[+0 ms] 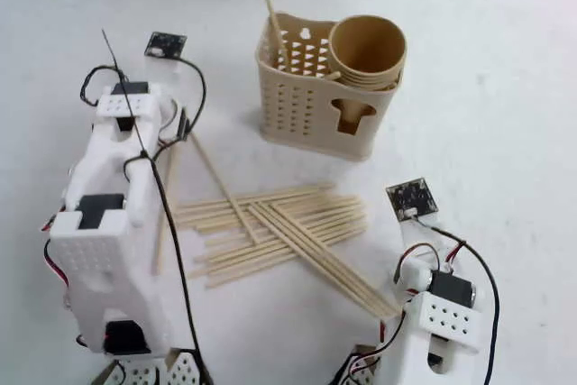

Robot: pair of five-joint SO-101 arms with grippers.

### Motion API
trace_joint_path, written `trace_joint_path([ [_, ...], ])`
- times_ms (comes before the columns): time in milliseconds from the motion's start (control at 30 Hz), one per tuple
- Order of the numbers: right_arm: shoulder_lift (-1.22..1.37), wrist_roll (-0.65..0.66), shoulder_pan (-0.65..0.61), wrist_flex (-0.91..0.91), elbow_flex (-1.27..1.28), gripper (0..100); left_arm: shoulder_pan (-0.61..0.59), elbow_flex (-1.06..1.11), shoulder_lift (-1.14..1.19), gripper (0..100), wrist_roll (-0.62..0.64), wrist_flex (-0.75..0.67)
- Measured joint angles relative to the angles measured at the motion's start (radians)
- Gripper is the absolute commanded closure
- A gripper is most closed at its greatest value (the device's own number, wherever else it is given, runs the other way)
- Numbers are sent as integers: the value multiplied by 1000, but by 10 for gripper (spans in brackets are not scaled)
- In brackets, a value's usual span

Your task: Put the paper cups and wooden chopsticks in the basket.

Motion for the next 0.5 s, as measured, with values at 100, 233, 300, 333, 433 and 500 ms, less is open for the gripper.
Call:
trace_joint_path([
  [100, 0, 0, 0, 0, 0, 974, -3, -2, 5, 893, -12, -5],
  [233, 0, 0, 0, 0, 0, 974, 2, -2, 6, 975, -78, -5],
  [300, 0, 0, 0, 0, 0, 974, 2, -2, 5, 980, -87, -6],
  [333, 0, 0, 0, 0, 0, 974, 2, -9, 3, 979, -92, -6],
  [433, 0, 0, 0, 0, 0, 974, -2, -20, 6, 978, -94, -6],
  [500, 0, 0, 0, 0, 0, 974, 2, -46, 8, 978, -94, 9],
])
